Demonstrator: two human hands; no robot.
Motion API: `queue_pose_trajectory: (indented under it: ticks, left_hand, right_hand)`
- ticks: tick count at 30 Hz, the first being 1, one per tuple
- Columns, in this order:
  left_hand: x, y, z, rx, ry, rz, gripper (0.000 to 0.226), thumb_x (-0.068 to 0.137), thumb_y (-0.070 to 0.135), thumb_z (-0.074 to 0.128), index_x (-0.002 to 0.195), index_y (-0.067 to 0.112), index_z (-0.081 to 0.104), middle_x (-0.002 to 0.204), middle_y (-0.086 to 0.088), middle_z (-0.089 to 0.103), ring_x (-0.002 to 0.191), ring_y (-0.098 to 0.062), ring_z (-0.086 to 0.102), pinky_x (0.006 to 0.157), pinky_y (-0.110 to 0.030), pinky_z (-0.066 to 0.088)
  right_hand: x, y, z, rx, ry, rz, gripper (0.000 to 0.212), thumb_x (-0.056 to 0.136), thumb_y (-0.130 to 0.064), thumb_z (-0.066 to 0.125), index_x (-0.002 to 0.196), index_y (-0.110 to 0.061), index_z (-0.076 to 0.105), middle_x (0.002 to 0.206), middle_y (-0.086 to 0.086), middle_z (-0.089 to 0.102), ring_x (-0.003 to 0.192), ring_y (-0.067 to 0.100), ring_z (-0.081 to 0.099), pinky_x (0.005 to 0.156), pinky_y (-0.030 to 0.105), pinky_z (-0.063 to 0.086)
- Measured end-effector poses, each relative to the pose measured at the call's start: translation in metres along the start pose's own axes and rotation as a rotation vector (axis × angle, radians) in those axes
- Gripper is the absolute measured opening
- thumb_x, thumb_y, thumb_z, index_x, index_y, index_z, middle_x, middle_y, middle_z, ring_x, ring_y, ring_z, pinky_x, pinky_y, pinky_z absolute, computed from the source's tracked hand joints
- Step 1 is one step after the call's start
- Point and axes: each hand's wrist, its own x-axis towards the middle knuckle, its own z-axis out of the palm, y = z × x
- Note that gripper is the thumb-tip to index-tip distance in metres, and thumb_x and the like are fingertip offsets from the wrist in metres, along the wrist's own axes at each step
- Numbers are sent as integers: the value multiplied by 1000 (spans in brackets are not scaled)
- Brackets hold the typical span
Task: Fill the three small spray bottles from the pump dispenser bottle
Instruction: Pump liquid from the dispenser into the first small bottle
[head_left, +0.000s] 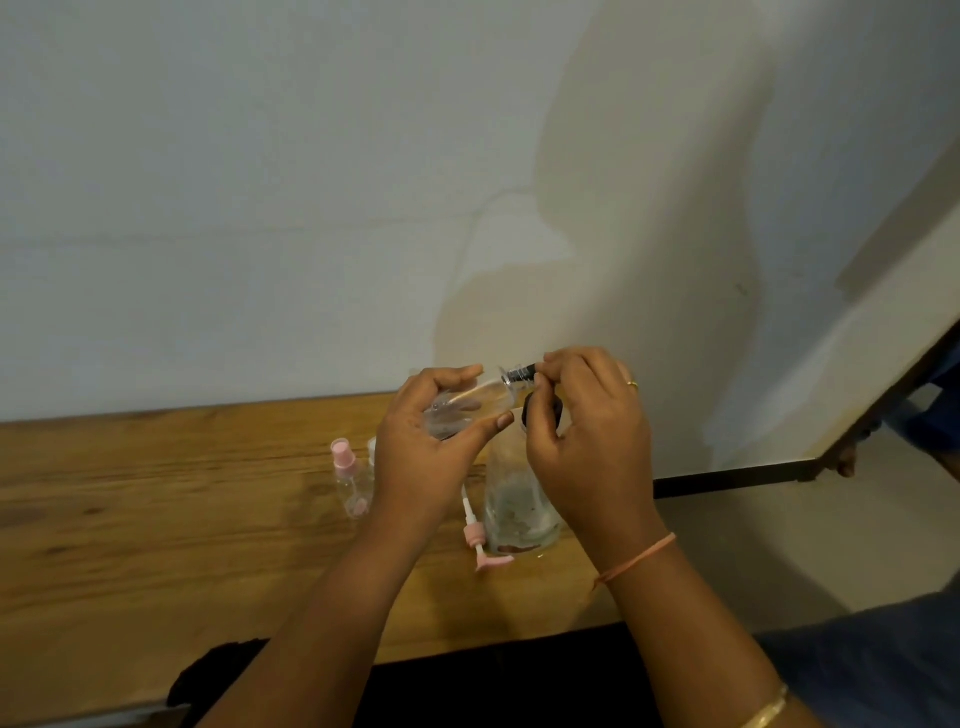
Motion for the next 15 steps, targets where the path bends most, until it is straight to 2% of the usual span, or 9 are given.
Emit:
queue_pose_trajectory:
  ticks: [2,7,10,13,15]
  left_hand:
    - [1,0,0,12,-1,3,37,59,38,75,92,40,58,102,18,63,100,-7,62,84,-31,54]
    - [0,-3,0,2,-25,-14,38,57,40,74,92,38,60,101,19,64,101,-7,63,87,-36,54]
    - [0,-5,-1,27,-36,-17,36,59,37,77,90,39,60,99,22,63,98,-1,62,83,-22,52]
    - [1,-3,-2,29,-53,-28,37,64,22,82,88,38,58,96,23,62,90,11,60,74,-6,47]
    - [2,-1,-2,3,-64,-19,37,66,16,81,87,34,57,98,20,62,85,16,59,70,-2,45]
  right_hand:
    - [1,0,1,5,-9,8,18,82,-15,47,81,-5,62,81,7,61,73,19,54,66,24,40]
    - [-2,3,6,37,-9,31,17,80,-16,46,74,-5,58,74,7,55,69,16,46,63,25,36]
    - [-3,5,6,36,-39,22,16,80,-15,45,74,-5,56,75,6,52,69,16,44,62,26,37]
    - [-5,4,4,35,-48,29,16,81,-15,44,77,-6,57,77,6,53,71,17,47,61,29,41]
    - [-6,3,2,48,-26,34,17,82,-15,45,80,-5,58,80,7,55,73,18,50,64,30,43]
